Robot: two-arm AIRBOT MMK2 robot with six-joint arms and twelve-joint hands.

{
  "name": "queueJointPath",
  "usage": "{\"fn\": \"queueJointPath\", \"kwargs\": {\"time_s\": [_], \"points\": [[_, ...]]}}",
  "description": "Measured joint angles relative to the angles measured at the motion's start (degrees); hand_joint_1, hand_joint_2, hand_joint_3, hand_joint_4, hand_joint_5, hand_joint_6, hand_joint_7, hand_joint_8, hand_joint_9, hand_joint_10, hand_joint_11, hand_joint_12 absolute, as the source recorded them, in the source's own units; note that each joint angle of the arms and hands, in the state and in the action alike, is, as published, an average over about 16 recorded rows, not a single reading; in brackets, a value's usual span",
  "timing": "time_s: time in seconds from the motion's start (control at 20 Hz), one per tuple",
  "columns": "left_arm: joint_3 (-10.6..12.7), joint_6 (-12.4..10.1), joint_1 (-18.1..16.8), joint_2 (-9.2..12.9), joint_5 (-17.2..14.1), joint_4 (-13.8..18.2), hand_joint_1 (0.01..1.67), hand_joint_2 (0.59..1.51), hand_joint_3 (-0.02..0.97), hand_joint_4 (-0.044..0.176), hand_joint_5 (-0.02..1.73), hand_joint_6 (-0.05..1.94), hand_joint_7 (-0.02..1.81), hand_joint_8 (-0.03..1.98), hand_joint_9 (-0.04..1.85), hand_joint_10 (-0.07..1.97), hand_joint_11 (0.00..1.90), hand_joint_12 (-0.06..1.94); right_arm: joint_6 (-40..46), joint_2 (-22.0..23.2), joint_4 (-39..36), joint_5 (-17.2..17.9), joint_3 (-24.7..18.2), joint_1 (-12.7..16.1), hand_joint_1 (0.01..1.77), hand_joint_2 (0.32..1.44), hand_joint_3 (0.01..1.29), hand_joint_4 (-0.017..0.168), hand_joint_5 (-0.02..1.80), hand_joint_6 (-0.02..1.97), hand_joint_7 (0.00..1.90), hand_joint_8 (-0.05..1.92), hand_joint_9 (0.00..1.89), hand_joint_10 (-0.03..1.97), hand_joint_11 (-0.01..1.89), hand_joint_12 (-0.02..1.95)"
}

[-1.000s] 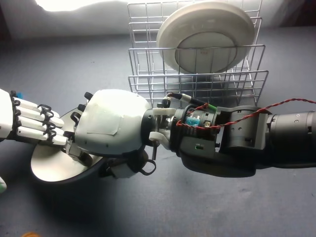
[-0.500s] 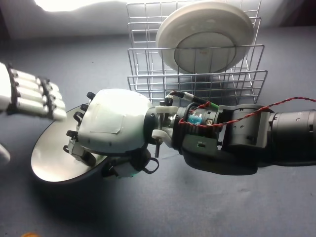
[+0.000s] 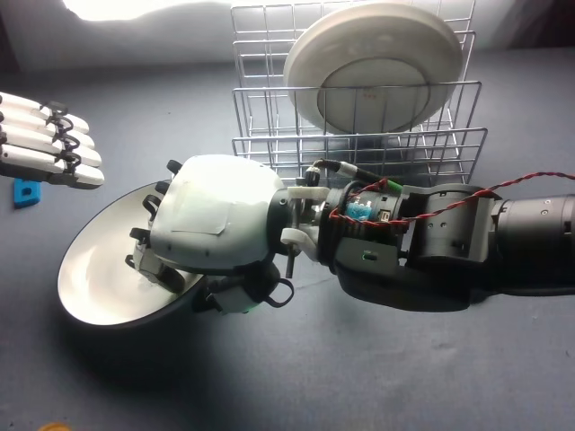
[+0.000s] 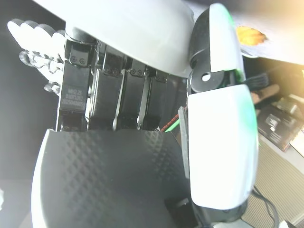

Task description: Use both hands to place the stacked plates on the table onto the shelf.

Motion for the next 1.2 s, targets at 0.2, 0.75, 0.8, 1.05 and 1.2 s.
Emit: {"fn": "queueJointPath", "kwargs": {"time_s": [0.2, 0.75, 0.8, 1.05, 1.2], "points": [[-0.6, -0.2, 0.3, 0.7, -0.6, 0.1, 0.01, 1.102, 0.01, -0.002, 0.01, 0.02, 0.02, -0.01, 0.02, 0.01, 0.02, -0.01, 0.0, 0.0, 0.0, 0.0, 0.2, 0.0, 1.13, 0.97, 0.01, 0.009, 0.99, 0.87, 1.14, 0.7, 1.36, 0.02, 1.0, 1.02], [-1.2, -0.2, 5.4, -1.2, 0.3, 0.4, 0.01, 1.108, 0.011, 0.0, 0.02, 0.01, 0.02, -0.01, 0.02, 0.01, 0.02, -0.02, 0.0, 0.1, 0.0, -0.2, 0.6, 0.1, 1.15, 0.97, 0.01, 0.009, 1.0, 0.92, 1.15, 0.68, 1.37, 0.02, 0.99, 1.01], [-1.1, -0.2, 5.9, -1.5, 0.5, 0.3, 0.01, 1.108, 0.011, 0.0, 0.02, 0.02, 0.02, -0.01, 0.02, 0.01, 0.02, -0.02, 0.0, 0.1, 0.1, -0.2, 0.6, 0.1, 1.15, 0.97, 0.01, 0.009, 1.0, 0.93, 1.15, 0.68, 1.37, 0.02, 0.99, 1.01], [-0.7, -0.1, 8.2, -3.0, 1.7, 0.3, 0.01, 1.108, 0.01, 0.001, 0.02, 0.01, 0.02, -0.01, 0.02, 0.01, 0.02, -0.02, 0.1, 0.0, 0.1, -0.2, 0.6, 0.2, 1.15, 0.98, 0.01, 0.009, 0.99, 0.94, 1.15, 0.69, 1.37, 0.02, 0.98, 1.01], [-0.4, -0.3, 9.2, -3.6, 2.5, 0.0, 0.01, 1.106, 0.01, -0.003, 0.01, 0.01, 0.02, -0.01, 0.02, 0.01, 0.02, -0.02, 0.1, 0.0, 0.1, -0.2, 0.7, 0.2, 1.14, 0.99, 0.01, 0.008, 0.93, 0.86, 1.09, 0.63, 1.3, 0.02, 0.9, 1.05]]}}
